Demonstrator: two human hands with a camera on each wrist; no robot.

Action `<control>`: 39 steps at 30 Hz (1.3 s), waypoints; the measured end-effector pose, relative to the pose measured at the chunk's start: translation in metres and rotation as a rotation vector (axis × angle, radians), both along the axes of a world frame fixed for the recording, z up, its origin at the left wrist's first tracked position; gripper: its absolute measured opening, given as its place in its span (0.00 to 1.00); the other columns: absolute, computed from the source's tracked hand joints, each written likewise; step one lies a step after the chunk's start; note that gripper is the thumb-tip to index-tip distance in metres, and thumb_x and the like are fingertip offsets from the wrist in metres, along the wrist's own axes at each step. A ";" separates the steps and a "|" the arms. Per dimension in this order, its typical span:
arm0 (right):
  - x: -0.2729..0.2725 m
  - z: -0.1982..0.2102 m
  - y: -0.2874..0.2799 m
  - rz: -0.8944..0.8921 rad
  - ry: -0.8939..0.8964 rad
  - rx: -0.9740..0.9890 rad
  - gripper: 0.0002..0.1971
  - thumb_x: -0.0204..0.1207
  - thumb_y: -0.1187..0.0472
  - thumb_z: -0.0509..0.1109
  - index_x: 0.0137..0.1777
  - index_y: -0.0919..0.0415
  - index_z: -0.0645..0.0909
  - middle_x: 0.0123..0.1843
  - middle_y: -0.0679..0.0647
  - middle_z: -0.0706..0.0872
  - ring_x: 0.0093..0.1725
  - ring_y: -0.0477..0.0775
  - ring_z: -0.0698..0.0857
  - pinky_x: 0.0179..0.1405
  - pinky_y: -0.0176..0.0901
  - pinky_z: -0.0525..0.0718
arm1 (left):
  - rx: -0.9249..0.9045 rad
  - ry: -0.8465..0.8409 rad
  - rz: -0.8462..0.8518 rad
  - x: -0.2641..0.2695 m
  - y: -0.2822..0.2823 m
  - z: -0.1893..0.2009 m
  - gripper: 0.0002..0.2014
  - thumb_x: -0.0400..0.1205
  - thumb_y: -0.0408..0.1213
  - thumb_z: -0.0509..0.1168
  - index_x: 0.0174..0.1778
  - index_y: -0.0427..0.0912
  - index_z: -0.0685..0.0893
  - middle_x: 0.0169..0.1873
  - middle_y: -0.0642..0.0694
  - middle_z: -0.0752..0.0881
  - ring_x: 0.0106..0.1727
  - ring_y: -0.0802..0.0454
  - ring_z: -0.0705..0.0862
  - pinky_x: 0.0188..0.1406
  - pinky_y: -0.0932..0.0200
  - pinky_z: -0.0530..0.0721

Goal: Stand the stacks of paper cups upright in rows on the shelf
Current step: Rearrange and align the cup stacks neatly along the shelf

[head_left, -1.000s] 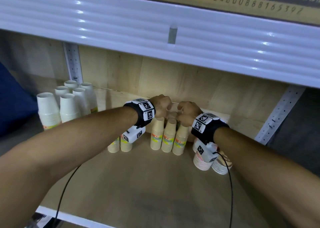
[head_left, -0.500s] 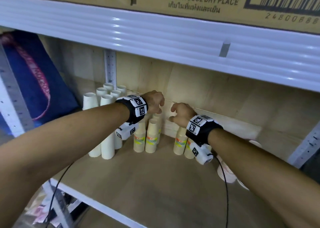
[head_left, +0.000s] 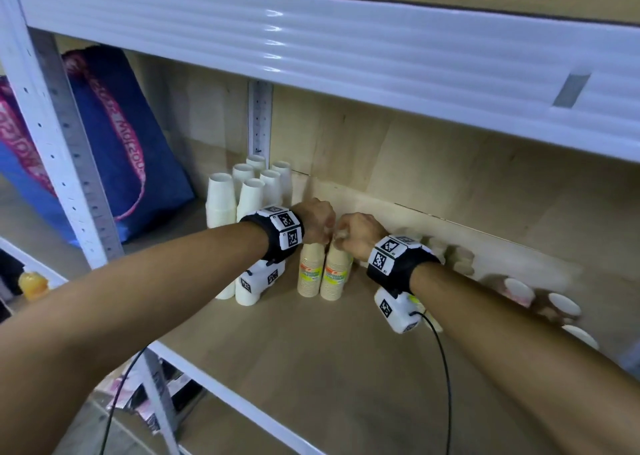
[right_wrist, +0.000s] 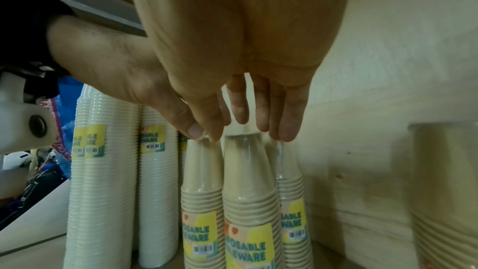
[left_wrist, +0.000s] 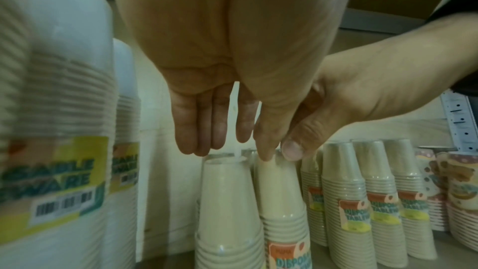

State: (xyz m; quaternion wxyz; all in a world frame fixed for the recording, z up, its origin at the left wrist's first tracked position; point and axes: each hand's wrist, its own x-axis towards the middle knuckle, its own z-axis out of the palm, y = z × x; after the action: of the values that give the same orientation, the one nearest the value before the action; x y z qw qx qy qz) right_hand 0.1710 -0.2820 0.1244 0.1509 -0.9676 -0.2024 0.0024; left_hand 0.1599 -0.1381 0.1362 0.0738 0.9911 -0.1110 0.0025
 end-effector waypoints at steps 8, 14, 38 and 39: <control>0.001 -0.007 0.002 0.014 0.030 0.004 0.13 0.72 0.58 0.74 0.56 0.57 0.82 0.55 0.57 0.86 0.53 0.60 0.85 0.43 0.42 0.78 | 0.018 0.038 -0.029 0.002 0.000 -0.013 0.12 0.77 0.35 0.70 0.56 0.38 0.88 0.53 0.41 0.89 0.55 0.42 0.86 0.55 0.47 0.86; -0.003 -0.009 0.002 0.007 0.039 0.008 0.17 0.74 0.59 0.74 0.62 0.58 0.79 0.58 0.56 0.85 0.56 0.59 0.83 0.42 0.40 0.72 | -0.038 0.029 -0.035 0.003 0.004 -0.019 0.17 0.77 0.33 0.72 0.62 0.39 0.86 0.57 0.42 0.88 0.59 0.43 0.84 0.59 0.47 0.84; -0.059 0.007 -0.081 -0.182 0.037 -0.052 0.13 0.69 0.57 0.79 0.50 0.58 0.81 0.48 0.53 0.84 0.48 0.54 0.83 0.42 0.41 0.77 | -0.081 0.027 -0.221 -0.018 -0.083 -0.004 0.17 0.76 0.34 0.74 0.62 0.40 0.86 0.57 0.42 0.87 0.57 0.44 0.85 0.51 0.56 0.83; -0.061 0.007 -0.086 -0.200 0.029 -0.053 0.14 0.70 0.57 0.79 0.52 0.60 0.82 0.49 0.53 0.84 0.48 0.54 0.83 0.42 0.41 0.77 | -0.081 0.022 -0.234 -0.018 -0.089 -0.004 0.17 0.77 0.34 0.74 0.63 0.40 0.86 0.58 0.42 0.87 0.58 0.44 0.85 0.52 0.57 0.83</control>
State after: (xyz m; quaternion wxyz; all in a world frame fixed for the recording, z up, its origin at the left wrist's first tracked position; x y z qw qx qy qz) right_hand 0.1100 -0.3682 0.1315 0.1276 -0.9865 -0.1023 0.0069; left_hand 0.1416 -0.2270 0.1324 0.1147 0.9676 -0.2246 -0.0127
